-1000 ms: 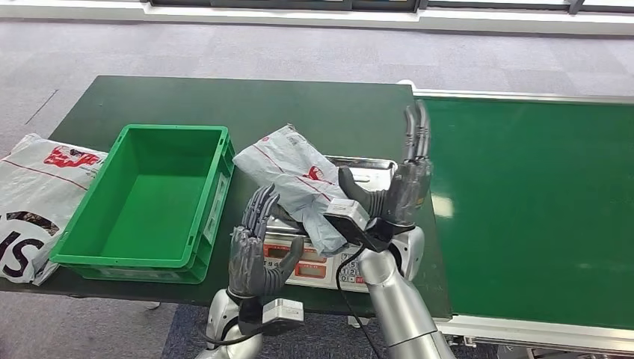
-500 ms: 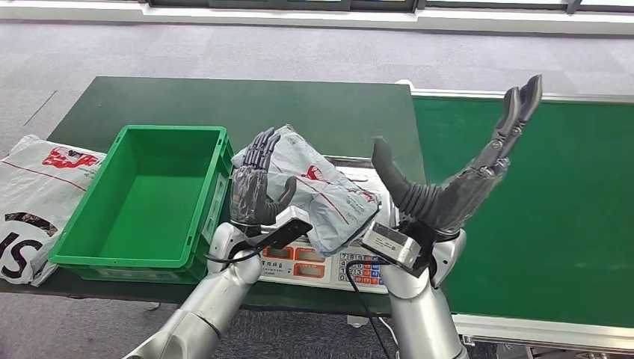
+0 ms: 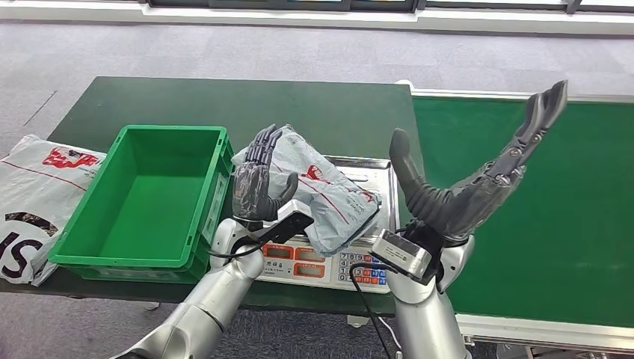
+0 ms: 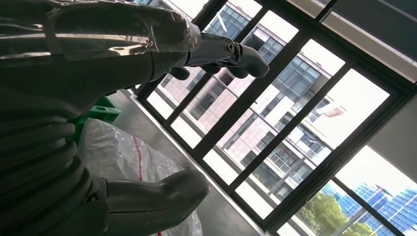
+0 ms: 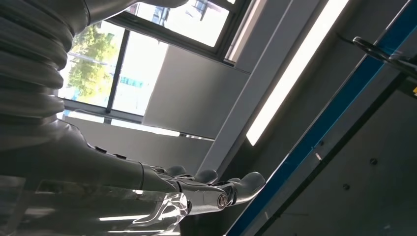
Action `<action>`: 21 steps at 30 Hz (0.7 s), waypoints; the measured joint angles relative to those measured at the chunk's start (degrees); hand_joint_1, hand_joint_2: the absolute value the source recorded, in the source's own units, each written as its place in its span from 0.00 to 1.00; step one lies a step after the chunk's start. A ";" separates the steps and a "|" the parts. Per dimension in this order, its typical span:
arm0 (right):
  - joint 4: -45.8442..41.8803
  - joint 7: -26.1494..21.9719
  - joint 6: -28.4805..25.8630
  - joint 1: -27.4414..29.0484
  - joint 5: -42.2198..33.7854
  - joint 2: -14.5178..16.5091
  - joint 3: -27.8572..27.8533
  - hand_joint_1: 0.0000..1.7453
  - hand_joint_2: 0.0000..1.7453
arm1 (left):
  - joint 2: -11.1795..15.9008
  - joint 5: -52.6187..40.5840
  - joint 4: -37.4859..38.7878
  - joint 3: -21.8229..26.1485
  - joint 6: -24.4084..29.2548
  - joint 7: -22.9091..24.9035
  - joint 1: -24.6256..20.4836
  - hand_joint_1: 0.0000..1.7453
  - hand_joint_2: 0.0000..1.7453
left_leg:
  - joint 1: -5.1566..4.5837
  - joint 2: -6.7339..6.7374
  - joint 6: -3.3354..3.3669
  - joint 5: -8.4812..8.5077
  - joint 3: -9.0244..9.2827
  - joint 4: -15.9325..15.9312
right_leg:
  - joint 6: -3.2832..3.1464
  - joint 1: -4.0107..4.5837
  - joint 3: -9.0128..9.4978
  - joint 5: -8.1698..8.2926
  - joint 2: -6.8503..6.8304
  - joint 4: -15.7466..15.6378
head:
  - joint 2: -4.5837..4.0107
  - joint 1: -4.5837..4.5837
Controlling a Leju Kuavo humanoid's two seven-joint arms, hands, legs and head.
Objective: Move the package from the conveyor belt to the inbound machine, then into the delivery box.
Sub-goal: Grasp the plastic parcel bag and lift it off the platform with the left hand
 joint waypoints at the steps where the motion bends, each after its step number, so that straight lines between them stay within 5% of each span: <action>1: -0.07 0.00 0.00 0.03 -0.16 -0.01 -0.01 0.00 1.00 | -0.05 -0.09 0.00 0.04 -0.17 0.07 -0.21 0.00 1.00 | 0.00 0.00 0.00 0.00 0.00 0.00 | 0.00 0.00 0.00 0.00 0.00 0.00 | 0.00 0.00; 12: -0.22 0.00 0.00 0.30 -1.24 -0.10 -0.26 0.00 1.00 | -1.07 1.31 1.26 1.20 -5.90 0.64 -3.94 0.00 1.00 | 0.00 0.01 0.00 0.00 0.00 0.00 | 0.00 0.00 -0.01 0.00 0.01 0.00 | 0.00 0.00; 21: -0.21 0.02 0.00 0.73 -1.25 -0.23 -0.94 0.00 1.00 | -2.22 19.87 10.62 8.52 -35.66 2.76 -9.22 0.00 1.00 | 0.00 0.01 0.00 0.00 -0.02 0.00 | 0.00 0.00 -0.01 0.01 0.01 0.00 | 0.00 0.00</action>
